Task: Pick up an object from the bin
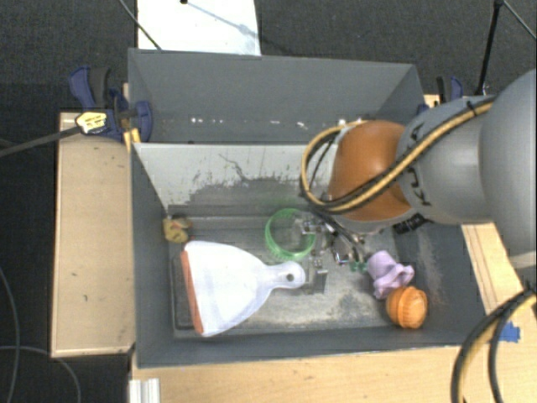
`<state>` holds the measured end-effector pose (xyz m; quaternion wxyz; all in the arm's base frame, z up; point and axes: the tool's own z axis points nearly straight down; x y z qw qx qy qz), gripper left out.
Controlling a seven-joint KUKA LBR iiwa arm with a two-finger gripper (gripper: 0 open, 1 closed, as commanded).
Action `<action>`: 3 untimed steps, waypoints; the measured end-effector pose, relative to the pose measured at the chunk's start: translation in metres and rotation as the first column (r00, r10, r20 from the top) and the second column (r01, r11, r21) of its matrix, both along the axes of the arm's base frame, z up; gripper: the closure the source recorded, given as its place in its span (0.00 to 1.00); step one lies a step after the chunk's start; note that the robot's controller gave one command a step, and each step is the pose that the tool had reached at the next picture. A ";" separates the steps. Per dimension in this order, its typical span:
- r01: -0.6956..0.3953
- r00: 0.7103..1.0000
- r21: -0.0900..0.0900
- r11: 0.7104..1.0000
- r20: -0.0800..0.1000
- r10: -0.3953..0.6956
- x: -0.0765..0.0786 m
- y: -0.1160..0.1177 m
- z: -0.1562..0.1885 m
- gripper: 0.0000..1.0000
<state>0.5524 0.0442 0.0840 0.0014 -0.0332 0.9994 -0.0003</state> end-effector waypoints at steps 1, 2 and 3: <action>0.318 0.948 0.001 0.948 -0.003 -0.318 -0.021 0.053 0.020 1.00; 0.318 0.948 0.001 0.948 -0.003 -0.318 -0.021 0.052 0.019 1.00; 0.279 0.960 0.004 0.960 0.004 -0.279 -0.016 0.053 0.191 1.00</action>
Offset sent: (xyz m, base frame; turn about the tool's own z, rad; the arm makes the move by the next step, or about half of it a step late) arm 0.0000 0.0000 0.0000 0.0000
